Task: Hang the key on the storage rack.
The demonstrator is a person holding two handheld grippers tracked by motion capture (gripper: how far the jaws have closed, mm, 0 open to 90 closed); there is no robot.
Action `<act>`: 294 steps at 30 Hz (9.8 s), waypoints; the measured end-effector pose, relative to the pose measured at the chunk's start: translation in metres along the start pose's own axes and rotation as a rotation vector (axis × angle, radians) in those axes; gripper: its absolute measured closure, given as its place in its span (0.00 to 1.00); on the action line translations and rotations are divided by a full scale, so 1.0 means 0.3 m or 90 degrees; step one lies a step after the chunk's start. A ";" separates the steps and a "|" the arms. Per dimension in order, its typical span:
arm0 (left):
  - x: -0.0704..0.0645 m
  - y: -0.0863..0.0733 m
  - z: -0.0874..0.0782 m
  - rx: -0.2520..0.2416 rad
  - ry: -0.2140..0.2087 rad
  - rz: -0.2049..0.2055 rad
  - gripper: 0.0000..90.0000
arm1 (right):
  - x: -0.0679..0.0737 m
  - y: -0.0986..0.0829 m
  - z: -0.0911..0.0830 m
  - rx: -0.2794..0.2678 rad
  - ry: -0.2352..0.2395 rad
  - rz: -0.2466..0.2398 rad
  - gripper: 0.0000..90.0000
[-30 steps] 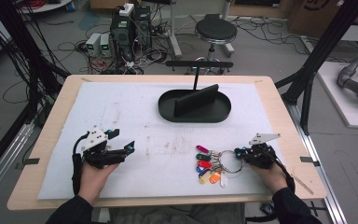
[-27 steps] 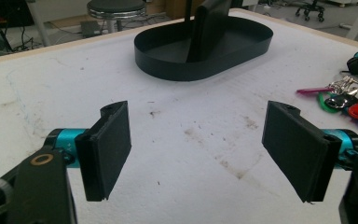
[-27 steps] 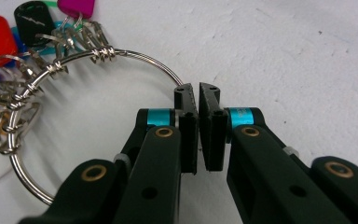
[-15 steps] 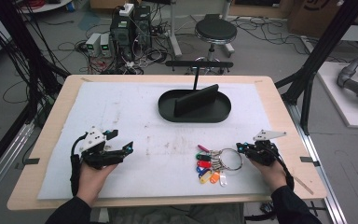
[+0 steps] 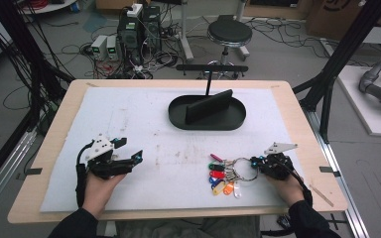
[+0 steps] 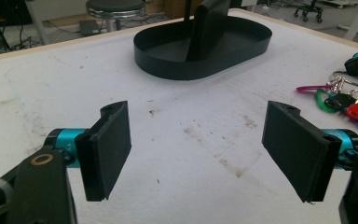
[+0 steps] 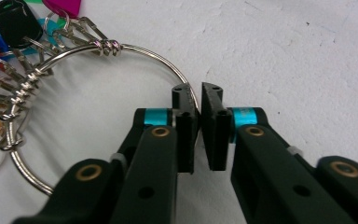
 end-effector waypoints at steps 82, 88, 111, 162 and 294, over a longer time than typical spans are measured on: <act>-0.159 0.090 0.067 0.002 -0.154 0.022 0.27 | 0.128 0.426 -0.176 -0.279 0.207 -0.053 0.98; -0.206 0.131 0.096 0.002 -0.192 0.040 0.27 | 0.118 0.469 -0.197 -0.293 0.216 -0.064 0.98; -0.424 0.178 0.273 0.019 -0.347 0.082 0.42 | 0.173 0.531 -0.219 -0.321 0.271 -0.102 0.98; -0.539 0.156 0.323 0.007 -0.396 0.156 0.96 | 0.214 0.533 -0.206 -0.318 0.310 -0.118 0.94; -0.001 0.564 0.581 -0.069 -0.033 0.156 0.96 | -0.245 0.254 -0.136 -0.286 -0.086 0.155 0.40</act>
Point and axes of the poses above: each handheld gripper's, and its own axes: z roughly forward along the jaws, y roughly out of its top, x roughly to its left, the point moved 9 cm from there along z, roughly forward along the jaws, and after that the axes turned 12 degrees about -z, right-handed, at the moved point
